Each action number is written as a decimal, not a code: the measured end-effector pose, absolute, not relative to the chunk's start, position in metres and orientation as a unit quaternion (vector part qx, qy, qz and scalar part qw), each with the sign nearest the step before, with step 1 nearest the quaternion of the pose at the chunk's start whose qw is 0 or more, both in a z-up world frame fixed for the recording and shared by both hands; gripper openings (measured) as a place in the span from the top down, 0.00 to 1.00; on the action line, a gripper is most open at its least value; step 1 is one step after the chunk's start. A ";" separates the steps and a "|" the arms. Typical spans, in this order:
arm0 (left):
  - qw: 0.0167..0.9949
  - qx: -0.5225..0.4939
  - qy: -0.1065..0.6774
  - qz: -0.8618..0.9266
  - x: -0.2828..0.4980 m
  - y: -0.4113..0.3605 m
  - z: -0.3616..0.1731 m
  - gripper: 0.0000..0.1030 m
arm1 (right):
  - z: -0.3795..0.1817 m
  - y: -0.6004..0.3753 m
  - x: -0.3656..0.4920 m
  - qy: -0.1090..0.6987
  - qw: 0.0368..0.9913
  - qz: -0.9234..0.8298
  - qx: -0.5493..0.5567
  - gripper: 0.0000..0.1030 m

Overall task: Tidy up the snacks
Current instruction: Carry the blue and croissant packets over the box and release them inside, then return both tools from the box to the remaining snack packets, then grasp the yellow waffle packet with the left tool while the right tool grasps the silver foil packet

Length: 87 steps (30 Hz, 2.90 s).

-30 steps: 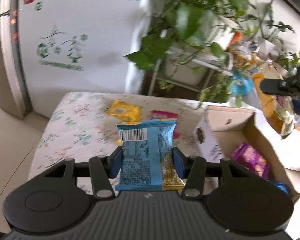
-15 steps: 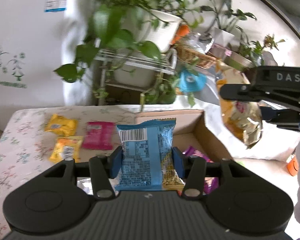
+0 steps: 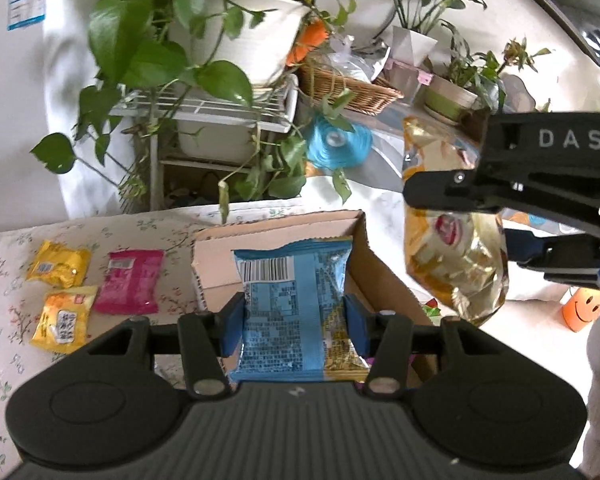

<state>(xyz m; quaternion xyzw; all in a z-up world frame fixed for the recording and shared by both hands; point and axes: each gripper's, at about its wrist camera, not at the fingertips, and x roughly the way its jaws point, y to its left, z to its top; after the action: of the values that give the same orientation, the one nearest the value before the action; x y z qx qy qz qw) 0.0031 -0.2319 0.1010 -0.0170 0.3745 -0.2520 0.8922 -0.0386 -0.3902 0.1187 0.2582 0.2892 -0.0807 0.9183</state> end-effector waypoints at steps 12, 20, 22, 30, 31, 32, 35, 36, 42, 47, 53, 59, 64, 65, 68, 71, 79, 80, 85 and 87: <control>0.891 -0.018 0.372 -0.259 0.011 -0.240 0.103 0.23 | 0.116 -0.398 -0.038 0.283 0.909 -0.103 0.289 0.27; 0.893 -0.040 0.377 -0.244 0.023 -0.204 0.110 0.21 | 0.119 -0.391 -0.036 0.275 0.914 -0.088 0.285 0.21; 0.893 -0.045 0.381 -0.234 0.028 -0.192 0.109 0.21 | 0.119 -0.387 -0.034 0.277 0.916 -0.078 0.280 0.20; 0.895 -0.065 0.392 -0.204 0.040 -0.145 0.107 0.21 | 0.121 -0.365 -0.025 0.281 0.929 -0.053 0.237 0.16; 0.895 -0.067 0.394 -0.200 0.042 -0.139 0.106 0.21 | 0.121 -0.363 -0.024 0.282 0.929 -0.049 0.232 0.16; 0.896 -0.068 0.394 -0.195 0.043 -0.134 0.106 0.21 | 0.120 -0.360 -0.023 0.283 0.930 -0.047 0.228 0.15; 0.898 -0.067 0.394 -0.184 0.046 -0.120 0.105 0.21 | 0.120 -0.353 -0.020 0.287 0.933 -0.038 0.215 0.15; 0.898 -0.068 0.395 -0.180 0.047 -0.115 0.104 0.21 | 0.120 -0.351 -0.019 0.287 0.934 -0.034 0.211 0.15; 0.900 -0.076 0.398 -0.159 0.054 -0.089 0.103 0.21 | 0.120 -0.335 -0.016 0.290 0.939 -0.011 0.185 0.14; 0.902 -0.072 0.403 -0.140 0.062 -0.066 0.097 0.20 | 0.118 -0.318 -0.014 0.293 0.943 0.019 0.158 0.13; 0.897 -0.048 0.421 -0.127 0.069 -0.046 0.084 0.20 | 0.114 -0.297 -0.011 0.301 0.944 0.053 0.126 0.12; 0.896 -0.025 0.425 -0.128 0.073 -0.036 0.072 0.20 | 0.103 -0.277 -0.006 0.319 0.939 0.082 0.100 0.12; 0.892 -0.030 0.431 -0.135 0.083 -0.030 0.064 0.20 | 0.090 -0.254 -0.002 0.336 0.933 0.113 0.064 0.12; 0.892 -0.028 0.431 -0.137 0.085 -0.029 0.062 0.20 | 0.087 -0.250 -0.002 0.340 0.931 0.119 0.060 0.12; 0.890 -0.019 0.434 -0.140 0.093 -0.030 0.056 0.20 | 0.075 -0.237 -0.003 0.357 0.923 0.138 0.051 0.12; 0.884 -0.022 0.444 -0.148 0.102 -0.033 0.048 0.20 | 0.059 -0.222 -0.002 0.379 0.913 0.146 0.036 0.12; 0.863 -0.005 0.470 -0.187 0.117 -0.056 0.027 0.20 | 0.026 -0.203 0.005 0.419 0.899 0.127 0.015 0.12; 0.859 -0.002 0.474 -0.191 0.118 -0.059 0.024 0.20 | 0.023 -0.203 0.008 0.423 0.898 0.121 0.016 0.12; 0.849 0.006 0.489 -0.202 0.128 -0.069 0.010 0.20 | 0.009 -0.200 0.019 0.442 0.891 0.102 0.017 0.12; 0.848 0.011 0.490 -0.204 0.131 -0.073 0.007 0.20 | 0.003 -0.199 0.023 0.450 0.888 0.093 0.016 0.12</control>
<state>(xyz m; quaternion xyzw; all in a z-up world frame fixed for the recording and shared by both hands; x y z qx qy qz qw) 0.1311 -0.0726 0.0066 0.0112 0.4897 -0.2044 0.8475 0.0233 -0.1990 0.0034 0.0158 0.4501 0.0933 0.8880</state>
